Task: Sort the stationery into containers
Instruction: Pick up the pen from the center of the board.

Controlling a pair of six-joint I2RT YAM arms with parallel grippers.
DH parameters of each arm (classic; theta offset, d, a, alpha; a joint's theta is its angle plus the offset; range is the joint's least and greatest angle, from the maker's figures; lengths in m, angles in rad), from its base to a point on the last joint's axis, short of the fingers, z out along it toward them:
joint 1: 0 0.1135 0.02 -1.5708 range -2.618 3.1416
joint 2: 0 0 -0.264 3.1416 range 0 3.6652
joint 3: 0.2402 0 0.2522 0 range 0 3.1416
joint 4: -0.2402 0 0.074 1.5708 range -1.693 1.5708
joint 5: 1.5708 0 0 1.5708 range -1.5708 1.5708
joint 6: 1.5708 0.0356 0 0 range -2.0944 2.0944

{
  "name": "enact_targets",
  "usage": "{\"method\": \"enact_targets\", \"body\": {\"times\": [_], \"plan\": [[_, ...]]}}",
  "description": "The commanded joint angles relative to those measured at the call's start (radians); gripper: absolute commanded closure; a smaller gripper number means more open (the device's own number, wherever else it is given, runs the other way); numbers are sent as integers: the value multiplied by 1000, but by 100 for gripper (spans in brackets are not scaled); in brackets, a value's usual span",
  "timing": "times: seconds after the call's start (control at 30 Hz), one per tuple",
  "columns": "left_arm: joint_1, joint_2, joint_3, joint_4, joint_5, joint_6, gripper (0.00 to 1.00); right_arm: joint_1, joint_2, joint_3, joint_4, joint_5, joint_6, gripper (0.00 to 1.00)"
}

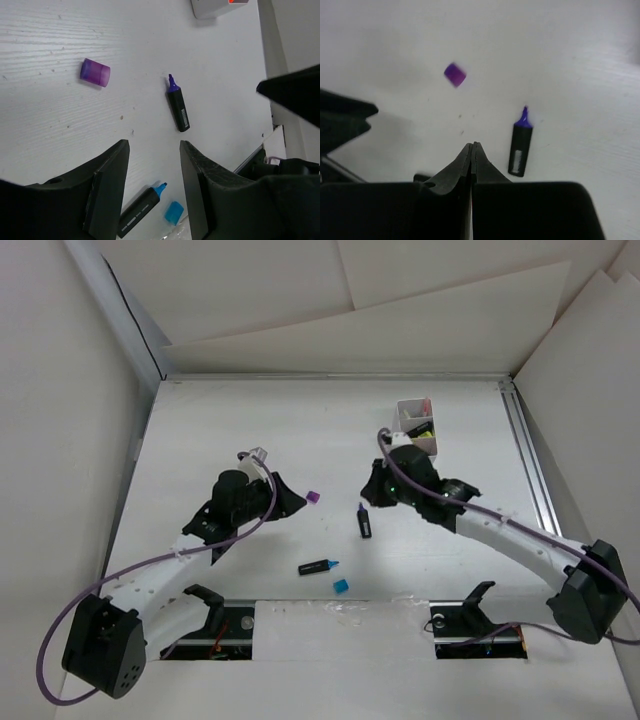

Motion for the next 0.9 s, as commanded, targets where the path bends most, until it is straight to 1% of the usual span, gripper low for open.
{"method": "enact_targets", "body": {"times": [0.0, 0.1, 0.13, 0.2, 0.23, 0.27, 0.3, 0.37, 0.4, 0.47, 0.5, 0.57, 0.67, 0.7, 0.73, 0.8, 0.87], "plan": [[-2, -37, 3, -32, -36, 10, 59, 132, -4, -25, 30, -28, 5, 97], [-2, -62, -6, -32, -24, 10, 62, 206, 36, -35, 45, -40, 5, 91], [-2, -62, -6, -50, -24, 10, 63, 221, 57, -35, 28, -62, 5, 84], [-2, -71, -6, -108, -44, 22, 64, 260, 78, -24, 19, -100, -35, 77], [-2, -92, -17, -119, -44, 22, 65, 311, 78, -24, 10, -109, -46, 72], [-2, -102, -28, -119, -56, 22, 65, 338, 103, -24, -6, -109, -56, 62], [-2, -102, -38, -119, -56, 22, 65, 364, 114, -24, -6, -109, -67, 58], [-2, -114, -38, -119, -65, 1, 66, 427, 151, -33, -19, -100, -78, 52], [-2, -114, -38, -119, -65, 1, 67, 442, 165, -33, -19, -100, -78, 47], [-2, -125, -38, -119, -76, -13, 67, 479, 197, -33, -19, -68, -89, 42], [-2, -141, -38, -119, -94, -33, 67, 488, 229, -18, -32, -57, -89, 37], [-2, -187, -38, -130, -143, -57, 67, 499, 254, -3, -32, -36, -101, 32], [-2, -250, -14, -159, -211, -96, 67, 499, 285, 23, -41, -27, -125, 27], [-2, -301, -5, -168, -229, -106, 66, 499, 300, 24, -41, -27, -125, 27], [-2, -325, -5, -168, -245, -117, 65, 499, 318, 34, -55, -27, -138, 24], [-2, -393, 11, -168, -295, -137, 63, 499, 340, 34, -55, -27, -147, 22], [9, -425, 38, -168, -321, -149, 62, 499, 380, 54, -55, -18, -171, 20]]}}
